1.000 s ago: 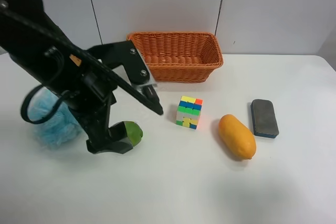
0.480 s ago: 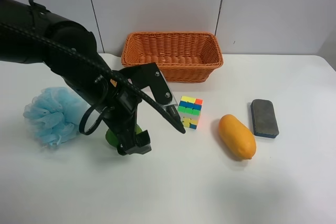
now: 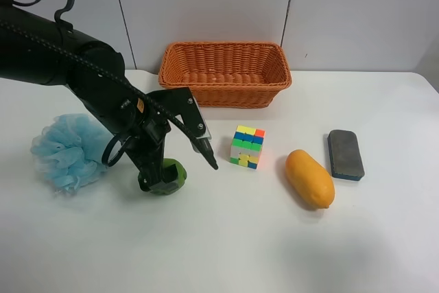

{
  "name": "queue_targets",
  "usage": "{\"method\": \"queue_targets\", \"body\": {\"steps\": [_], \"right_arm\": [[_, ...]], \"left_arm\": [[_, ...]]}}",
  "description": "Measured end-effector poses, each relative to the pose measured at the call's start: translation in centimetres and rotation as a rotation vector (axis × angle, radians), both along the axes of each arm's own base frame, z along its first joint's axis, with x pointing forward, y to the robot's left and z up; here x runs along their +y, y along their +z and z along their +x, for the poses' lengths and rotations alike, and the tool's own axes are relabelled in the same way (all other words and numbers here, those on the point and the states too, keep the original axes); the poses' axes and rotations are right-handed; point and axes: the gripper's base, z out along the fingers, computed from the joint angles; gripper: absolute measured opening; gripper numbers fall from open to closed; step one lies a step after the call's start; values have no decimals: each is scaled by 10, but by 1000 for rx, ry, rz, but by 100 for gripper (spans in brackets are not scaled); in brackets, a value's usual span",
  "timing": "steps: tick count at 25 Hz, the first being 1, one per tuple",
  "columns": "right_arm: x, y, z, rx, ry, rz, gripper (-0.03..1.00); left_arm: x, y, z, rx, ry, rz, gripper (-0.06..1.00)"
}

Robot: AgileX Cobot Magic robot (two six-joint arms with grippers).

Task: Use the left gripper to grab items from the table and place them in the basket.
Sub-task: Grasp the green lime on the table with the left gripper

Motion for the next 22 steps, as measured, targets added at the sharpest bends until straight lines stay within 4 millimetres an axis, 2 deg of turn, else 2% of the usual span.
{"method": "queue_targets", "body": {"steps": [10,16,18,20,21,22], "right_arm": [[0,0,0,0,0,0,99],[0,0,0,0,0,0,99],[0,0,0,0,0,0,99],[0,0,0,0,0,0,99],[0,0,0,0,0,0,99],[0,0,0,0,0,0,99]], "left_arm": [[1,-32,4,82,16,48,99],[0,-39,3,107,26,54,98],[0,-39,3,104,28,49,90],[0,-39,3,104,30,47,76],[0,-39,3,104,30,47,66],[0,-39,4,103,29,47,63]]}}
